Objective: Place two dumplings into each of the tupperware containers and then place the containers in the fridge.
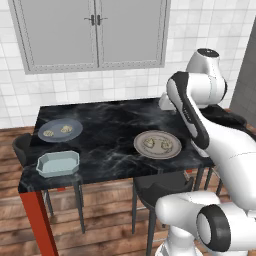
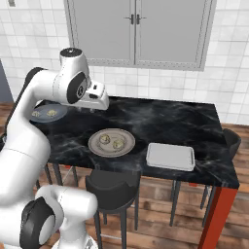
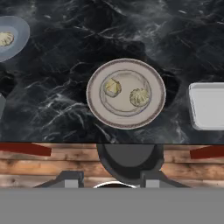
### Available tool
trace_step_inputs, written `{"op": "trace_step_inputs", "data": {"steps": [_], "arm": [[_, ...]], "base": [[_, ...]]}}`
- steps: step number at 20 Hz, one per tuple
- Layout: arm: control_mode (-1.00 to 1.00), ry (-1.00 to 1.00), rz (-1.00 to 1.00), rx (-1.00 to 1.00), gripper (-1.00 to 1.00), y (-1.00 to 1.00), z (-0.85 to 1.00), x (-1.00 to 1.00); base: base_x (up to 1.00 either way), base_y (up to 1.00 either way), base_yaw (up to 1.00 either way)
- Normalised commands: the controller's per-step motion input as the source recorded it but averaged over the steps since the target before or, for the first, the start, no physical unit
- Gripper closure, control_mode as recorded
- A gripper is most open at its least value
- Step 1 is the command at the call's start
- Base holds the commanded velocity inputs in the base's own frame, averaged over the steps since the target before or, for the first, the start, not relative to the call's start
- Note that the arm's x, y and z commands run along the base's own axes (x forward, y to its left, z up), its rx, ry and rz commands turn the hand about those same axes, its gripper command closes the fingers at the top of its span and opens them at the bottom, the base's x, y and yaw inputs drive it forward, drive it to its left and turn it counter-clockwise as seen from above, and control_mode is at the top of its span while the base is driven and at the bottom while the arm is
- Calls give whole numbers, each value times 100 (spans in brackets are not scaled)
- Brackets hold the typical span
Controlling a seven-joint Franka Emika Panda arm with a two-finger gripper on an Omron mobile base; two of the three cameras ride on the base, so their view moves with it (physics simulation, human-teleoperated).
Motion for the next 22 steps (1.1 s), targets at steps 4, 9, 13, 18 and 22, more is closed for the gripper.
{"op": "trace_step_inputs", "data": {"steps": [4, 9, 13, 18, 22], "arm": [[-100, 1, 0, 0, -100, 0, -23, 19], [-100, 1, 0, 0, -100, -21, -100, 50], [-100, 1, 2, -5, -100, -29, -100, 68], [-100, 5, 0, -6, -100, -11, -77, 71], [-100, 0, 0, 1, -100, -19, -68, 54]], "base": [[0, 0, 0], [0, 0, 0], [0, 0, 0], [0, 0, 0], [0, 0, 0]]}}
